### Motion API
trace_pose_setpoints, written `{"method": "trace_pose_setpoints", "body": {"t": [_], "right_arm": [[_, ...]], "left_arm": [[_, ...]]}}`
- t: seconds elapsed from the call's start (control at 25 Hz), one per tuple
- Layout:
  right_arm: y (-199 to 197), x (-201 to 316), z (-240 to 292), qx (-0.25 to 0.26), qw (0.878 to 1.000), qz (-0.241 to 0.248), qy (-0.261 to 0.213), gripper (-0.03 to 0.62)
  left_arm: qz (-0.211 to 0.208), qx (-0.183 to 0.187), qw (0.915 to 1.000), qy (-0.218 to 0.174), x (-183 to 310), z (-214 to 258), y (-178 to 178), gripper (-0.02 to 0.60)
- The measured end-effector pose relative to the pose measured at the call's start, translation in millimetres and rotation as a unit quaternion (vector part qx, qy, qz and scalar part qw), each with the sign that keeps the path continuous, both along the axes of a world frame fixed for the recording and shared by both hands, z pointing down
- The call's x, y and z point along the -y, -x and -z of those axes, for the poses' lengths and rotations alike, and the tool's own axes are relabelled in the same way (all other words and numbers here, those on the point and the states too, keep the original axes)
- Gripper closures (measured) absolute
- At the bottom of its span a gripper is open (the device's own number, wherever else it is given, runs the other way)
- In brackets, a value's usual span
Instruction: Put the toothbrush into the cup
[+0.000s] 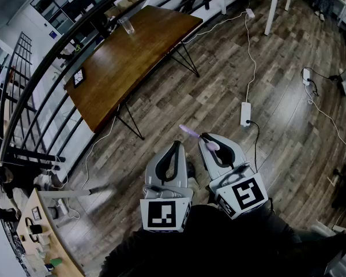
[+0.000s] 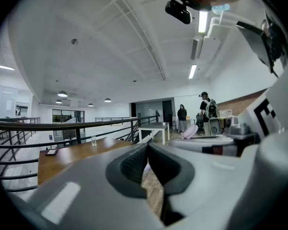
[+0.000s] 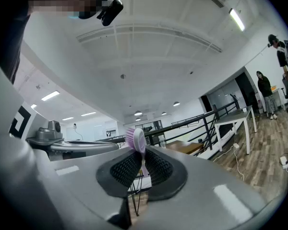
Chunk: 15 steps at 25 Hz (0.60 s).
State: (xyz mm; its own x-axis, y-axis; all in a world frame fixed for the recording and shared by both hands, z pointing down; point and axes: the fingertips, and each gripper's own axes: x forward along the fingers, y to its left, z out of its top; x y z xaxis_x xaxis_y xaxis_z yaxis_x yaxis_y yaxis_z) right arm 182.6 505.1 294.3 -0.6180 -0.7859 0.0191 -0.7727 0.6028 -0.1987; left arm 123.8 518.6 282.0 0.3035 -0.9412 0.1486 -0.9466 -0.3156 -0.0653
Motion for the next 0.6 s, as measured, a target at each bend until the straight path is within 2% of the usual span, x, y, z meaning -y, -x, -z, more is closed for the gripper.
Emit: {"method": "trace_pose_setpoints", "body": {"t": [0.48,0.6], "right_arm": [[54.6,85.5,18.5,-0.013,1.0,-0.008,-0.022,0.569],[65.5,105.5,27.2,-0.019,0.999,-0.012,-0.035,0.57]], "left_arm": [[-0.014,-0.025,0.9992,-0.029,91.6,20.3,52.5,0.572],[-0.017,-0.034,0.9981,-0.049,112.8,32.7,65.8,0.572]]}}
